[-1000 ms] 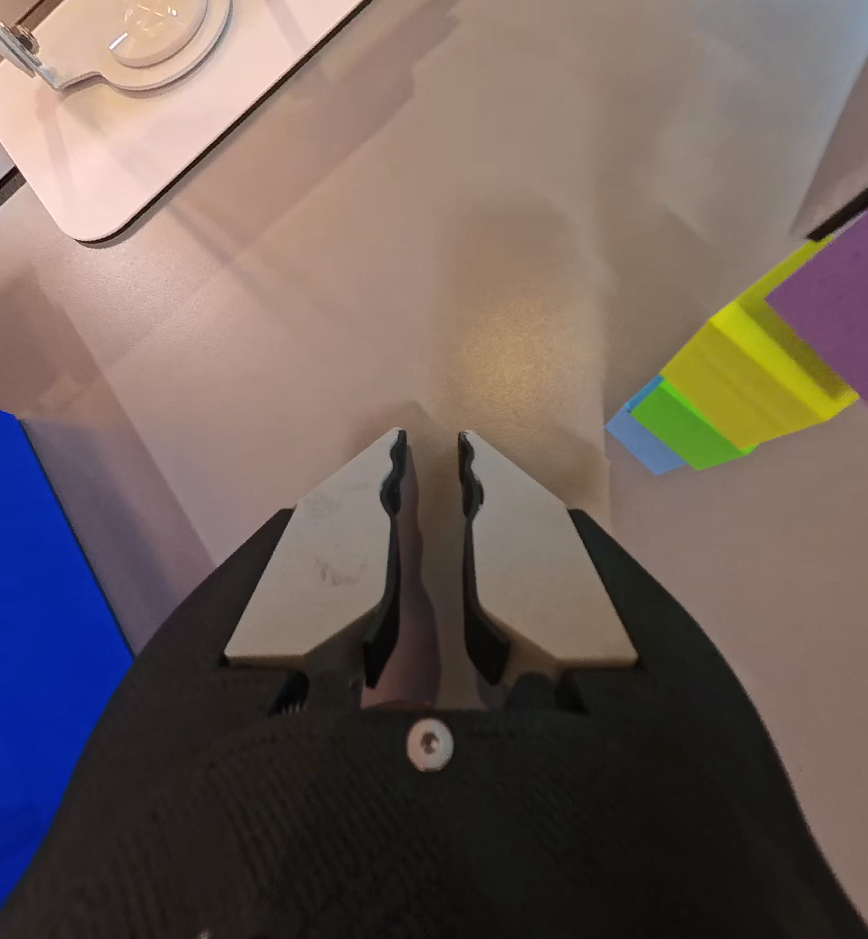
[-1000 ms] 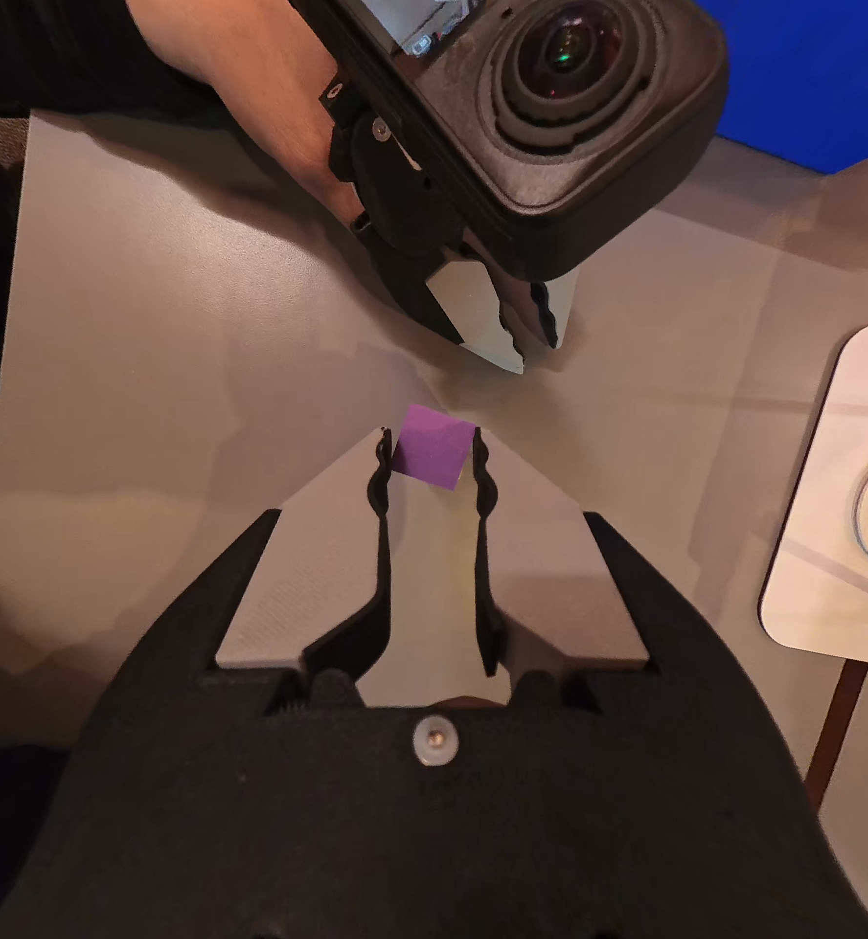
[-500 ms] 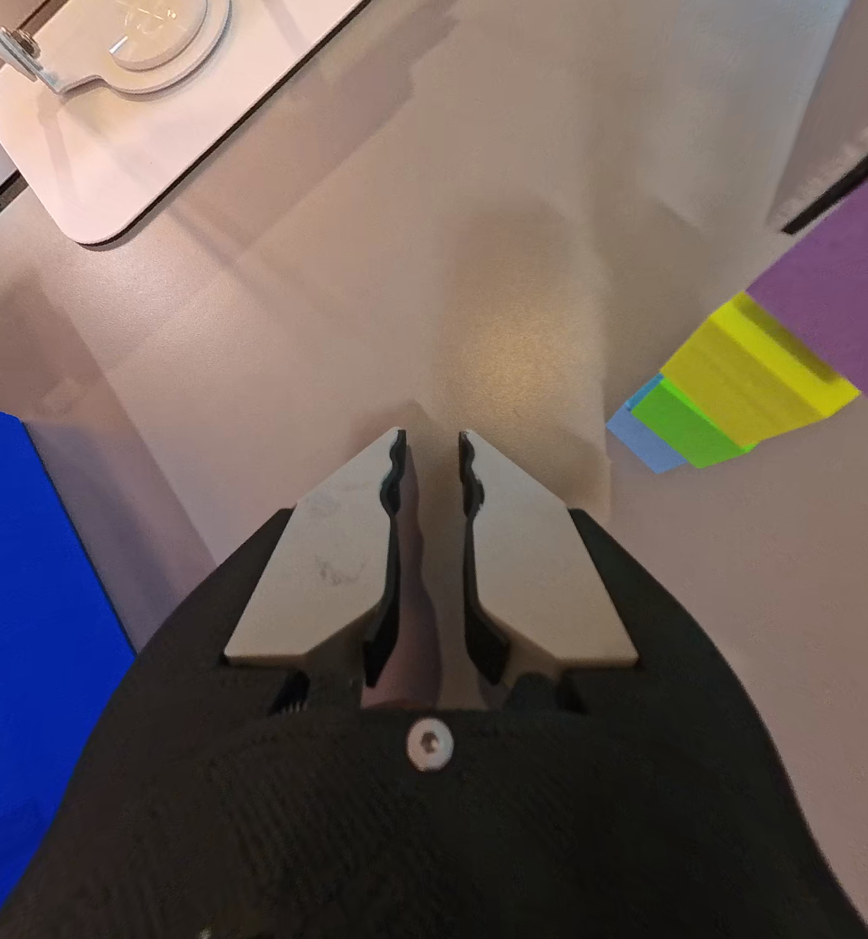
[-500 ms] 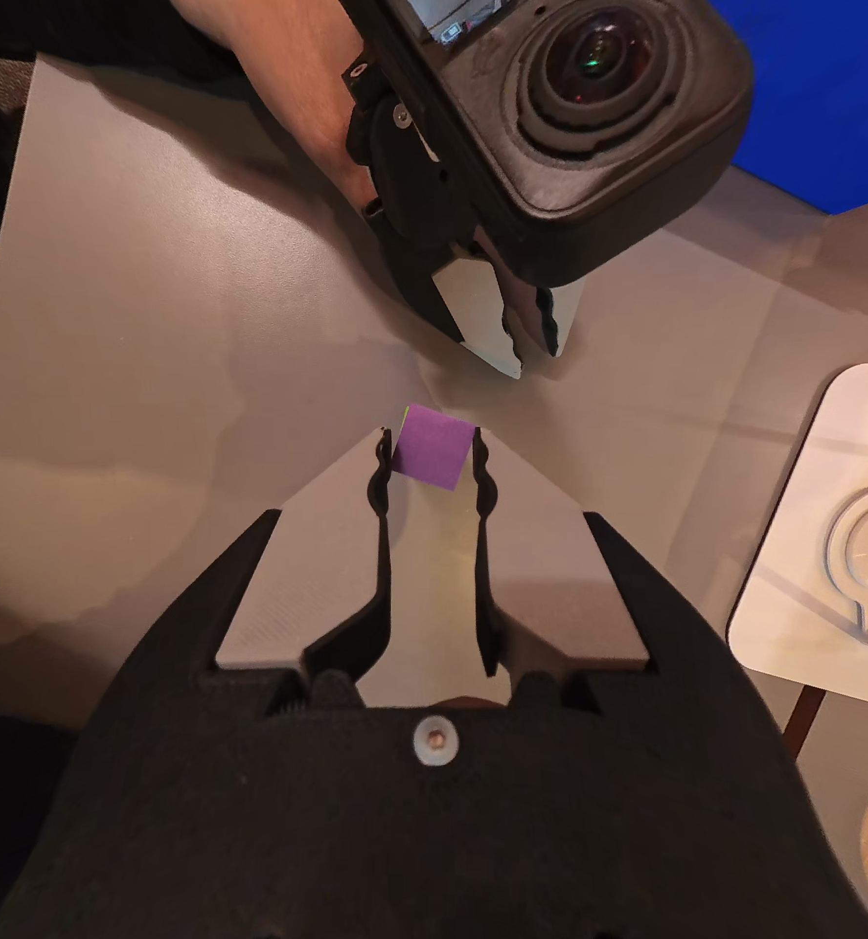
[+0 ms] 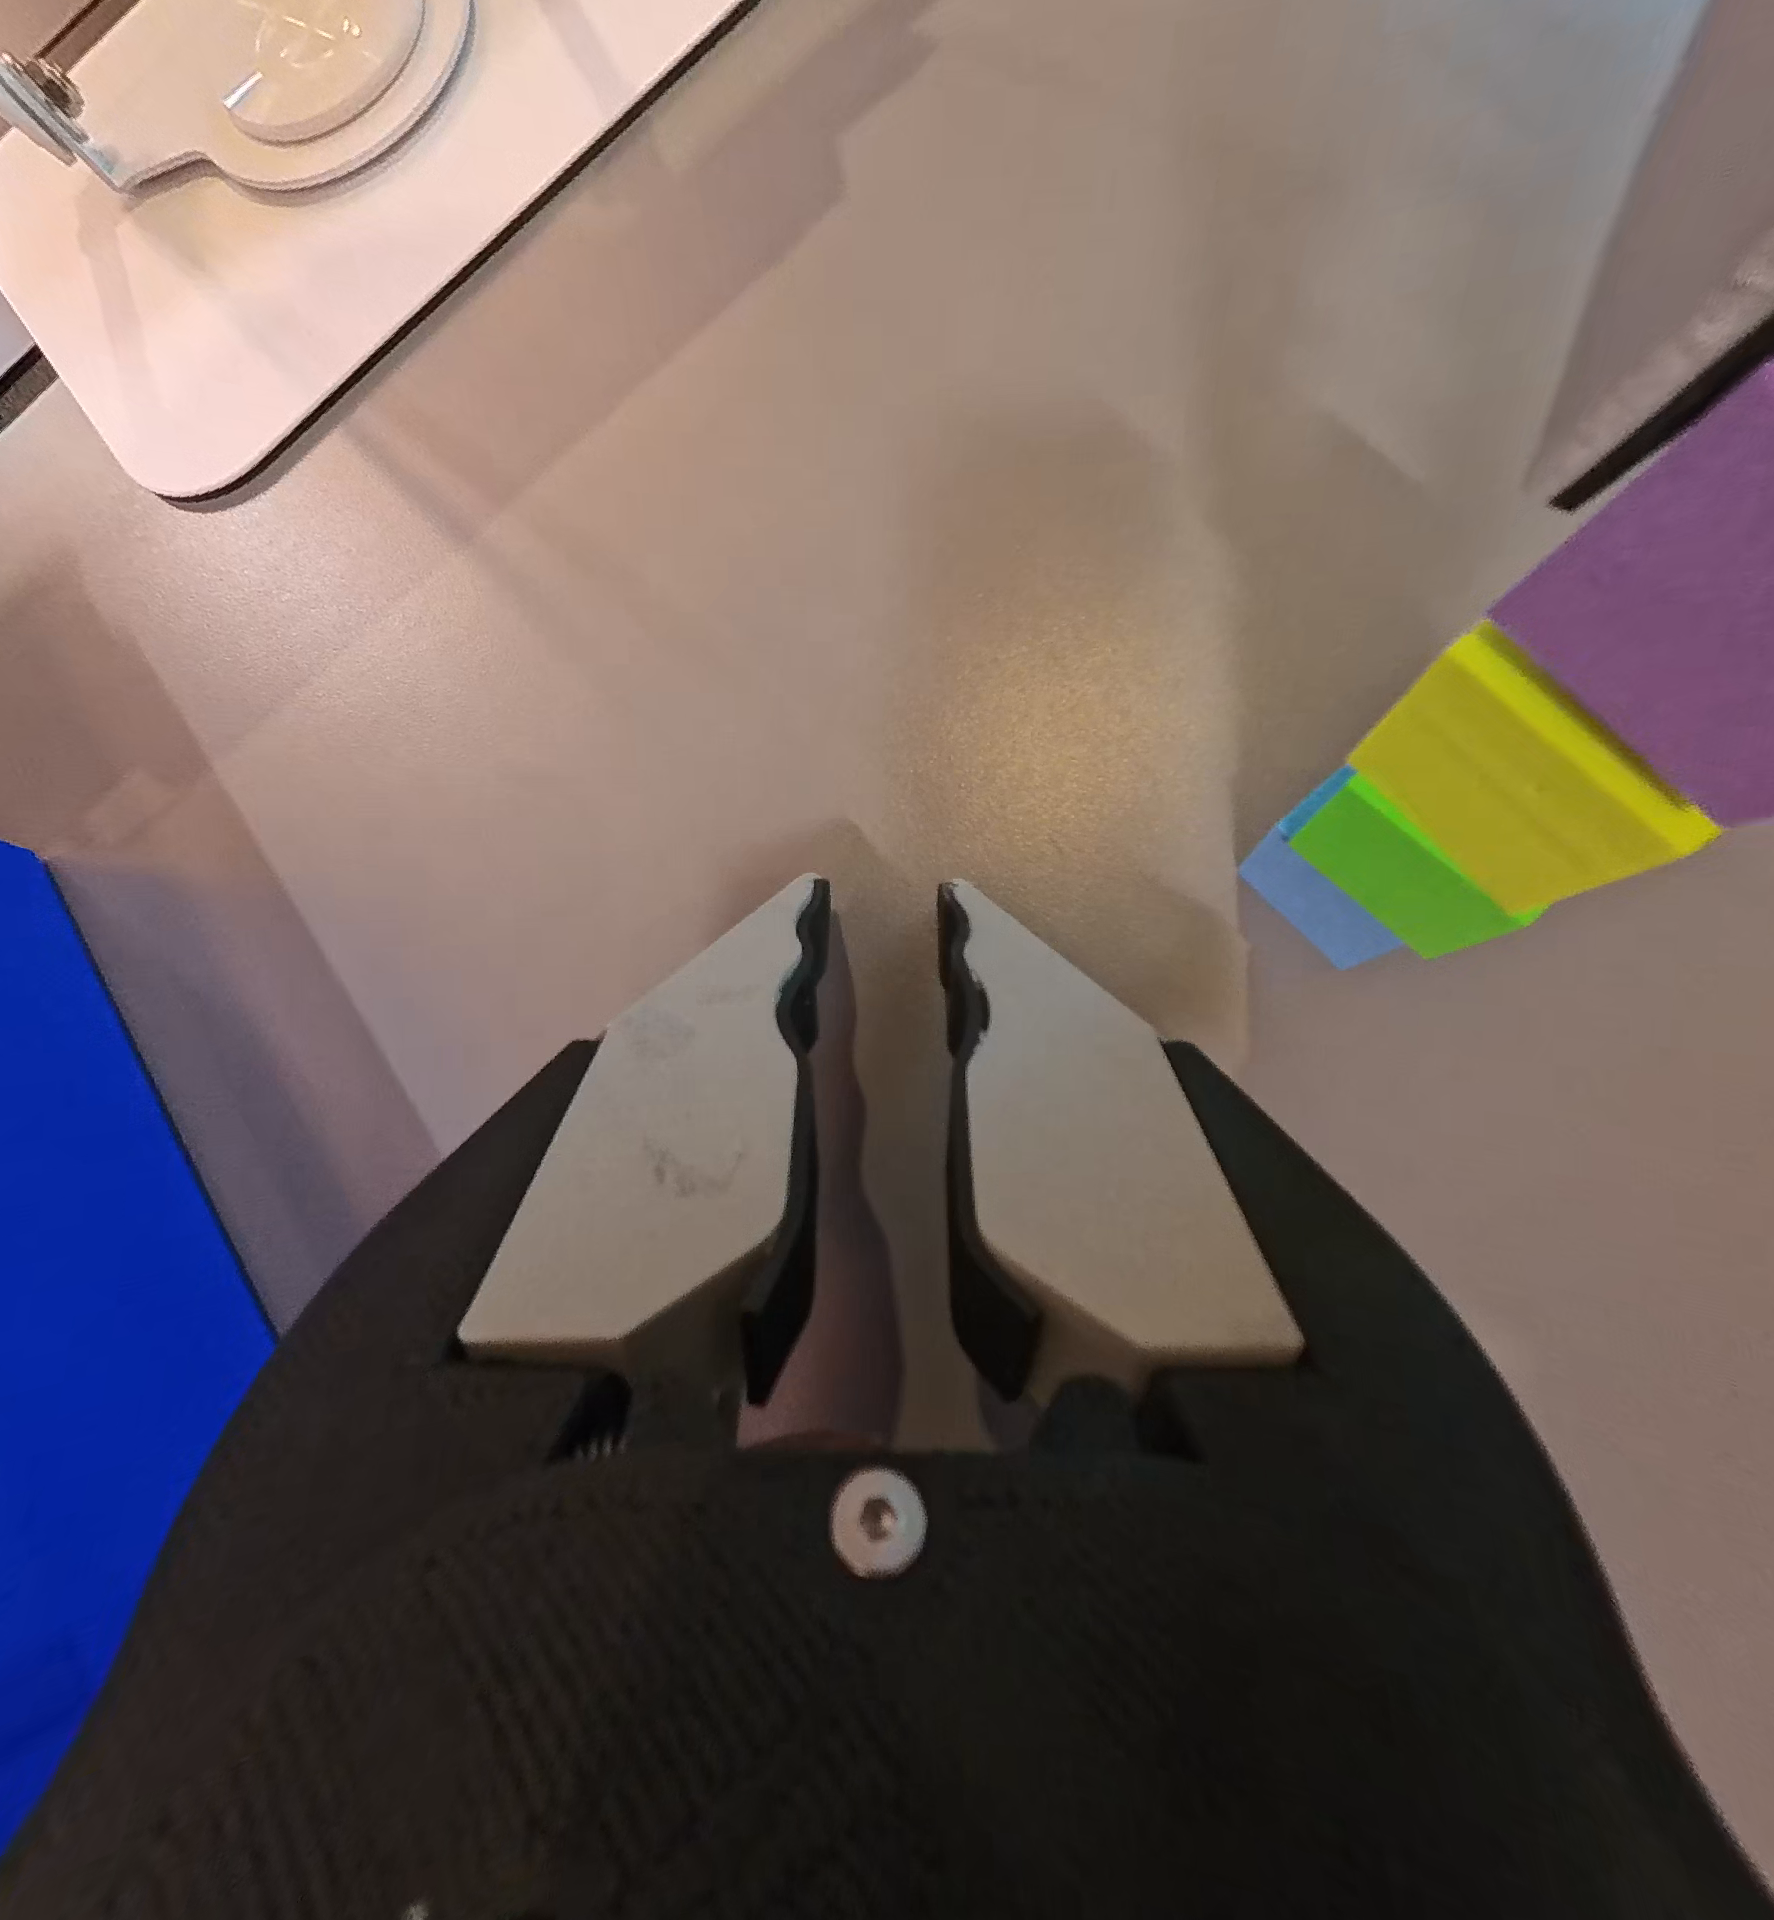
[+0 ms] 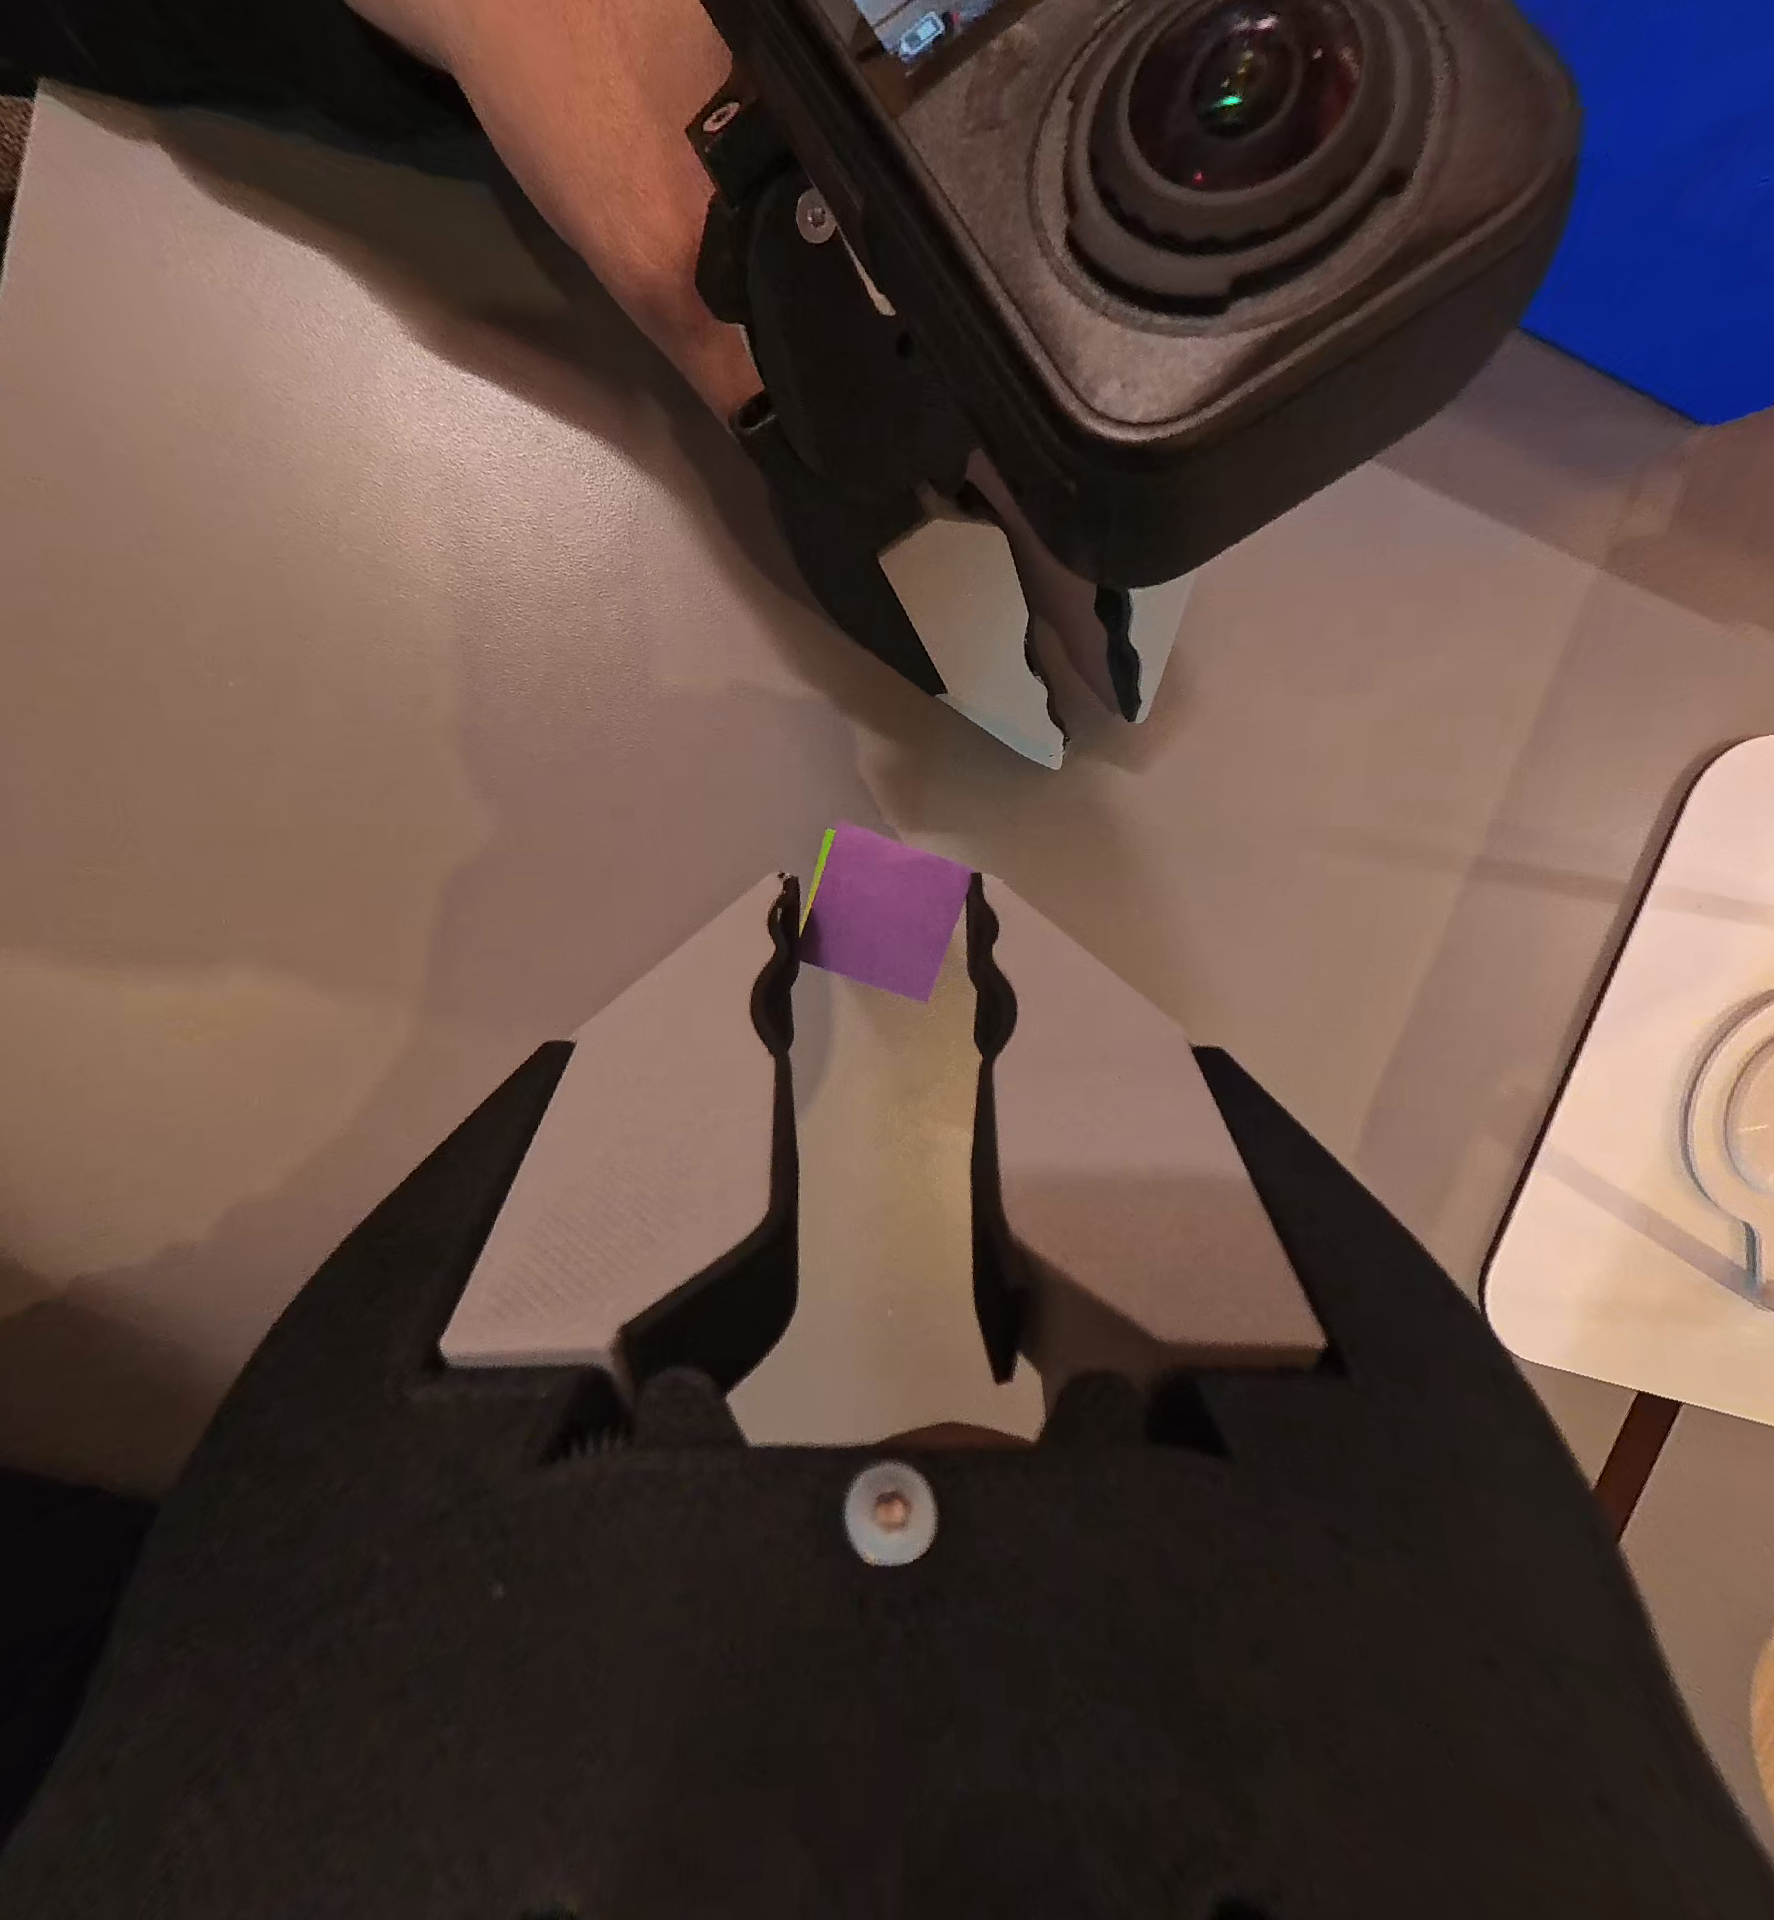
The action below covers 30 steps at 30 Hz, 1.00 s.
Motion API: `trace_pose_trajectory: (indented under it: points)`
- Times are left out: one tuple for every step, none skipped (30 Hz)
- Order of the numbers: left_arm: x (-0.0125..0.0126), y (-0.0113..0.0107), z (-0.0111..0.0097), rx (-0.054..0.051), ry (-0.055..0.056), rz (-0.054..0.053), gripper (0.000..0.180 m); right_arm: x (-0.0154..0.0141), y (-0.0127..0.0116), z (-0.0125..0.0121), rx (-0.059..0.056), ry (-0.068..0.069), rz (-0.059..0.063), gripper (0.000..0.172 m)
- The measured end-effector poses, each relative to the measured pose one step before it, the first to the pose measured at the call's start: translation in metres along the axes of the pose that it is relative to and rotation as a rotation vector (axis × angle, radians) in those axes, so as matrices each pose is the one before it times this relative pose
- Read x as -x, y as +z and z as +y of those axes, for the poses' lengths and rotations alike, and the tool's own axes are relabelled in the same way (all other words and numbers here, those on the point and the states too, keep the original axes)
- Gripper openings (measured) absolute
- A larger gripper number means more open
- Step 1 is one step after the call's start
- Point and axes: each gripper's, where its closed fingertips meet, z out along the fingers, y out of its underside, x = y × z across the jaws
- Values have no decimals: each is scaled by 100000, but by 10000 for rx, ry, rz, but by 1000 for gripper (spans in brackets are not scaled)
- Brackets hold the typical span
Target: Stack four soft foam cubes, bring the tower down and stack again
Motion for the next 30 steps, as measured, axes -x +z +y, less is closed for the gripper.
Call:
trace_pose_trajectory:
  points:
    - [-9, -5, 2, 0, 5, 0, 18, -13, 31, 30, 24, 6, 3, 29]
    - [5, 0, 0, 0, 5, -1, 18, 29, 42, 24, 21, -3, -16, 29]
    - [2, 6, -4, 2, -2, 0, 18, -7, 25, 12, 7, -21, 8, 29]
    - [3, 0, 0, 0, 3, -1, 18, -13, 8, 1, 6, -21, 11, 29]
    - [-10, 2, 8, 0, 4, -1, 18, 9, 6, -14, -11, -8, -1, 29]
    - [0, -7, -6, 0, -1, 1, 18, -19, -5, -32, -16, 8, 6, 29]
    - [4, 6, 10, -1, -1, 2, 18, -21, 8, -12, -2, 10, 6, 29]
    - [-5, 1, -1, -1, -2, 3, 18, -12, 2, -1, -5, 3, 4, 29]
    - [-3, 0, 1, 1, -1, 2, 18, 16, 17, 11, 2, 0, -10, 29]
    - [4, -10, -1, 4, 1, -1, 18, -9, 17, 14, 5, 5, 0, 29]
    - [5, -3, 6, 4, 2, -2, 18, 3, 25, 20, 6, 10, -5, 29]
    - [-7, -7, 5, 2, 4, -2, 18, 27, 17, 11, 7, 8, -18, 29]
    - [1, -1, 2, 2, 1, 0, 18, 4, 32, 2, 1, 7, 5, 29]
    - [4, -2, 5, 1, -2, 2, 18, -27, 23, -2, 7, 5, 21, 29]
    - [-3, 0, 0, 0, 1, 3, 18, -19, 36, 18, 11, 10, 14, 29]
    - [-2, 0, 0, 0, 3, 3, 18, -11, 20, 10, 4, 18, -1, 29]
    - [-3, 0, 0, 0, 4, 4, 18, 5, 24, 4, -10, 23, -12, 29]
    - [-13, 10, 0, -2, 5, 3, 18, -2, 20, -7, -13, 26, -17, 29]
    - [-2, -6, 5, -1, 2, 0, 18, 3, 13, 4, -7, 25, -10, 29]
    - [2, -1, 1, 1, -1, -2, 18, 26, 4, -3, -10, 20, -21, 29]
    - [4, -1, 4, 0, -4, 1, 18, 18, -2, -19, -11, 6, -10, 29]
    - [-4, 0, 0, 0, -4, 1, 18, 20, -4, 4, 5, -3, 0, 29]
    - [7, -2, 5, 1, -4, -1, 18, 34, 9, 21, 12, -1, -8, 30]
    - [3, -1, 4, 0, -3, 3, 18, -5, -11, 2, -5, 7, 4, 29]
    - [1, 6, -5, 1, -2, 1, 18, -15, -22, -16, -14, 18, 0, 29]
    - [4, -2, 4, 3, -1, -4, 18, -49, -26, -6, -11, 21, 20, 29]
    - [2, 0, -1, -1, 1, -1, 18, -85, -56, -10, -17, 22, 37, 29]
    - [-7, -6, 4, -2, 0, 2, 18, 1, -45, -15, -27, 18, -7, 29]
    - [7, 6, -3, -1, -4, 3, 18, 42, -29, -11, -14, 0, -20, 29]
    - [3, 0, 2, -1, -2, 3, 18, -5, -7, 7, 3, -15, 16, 30]
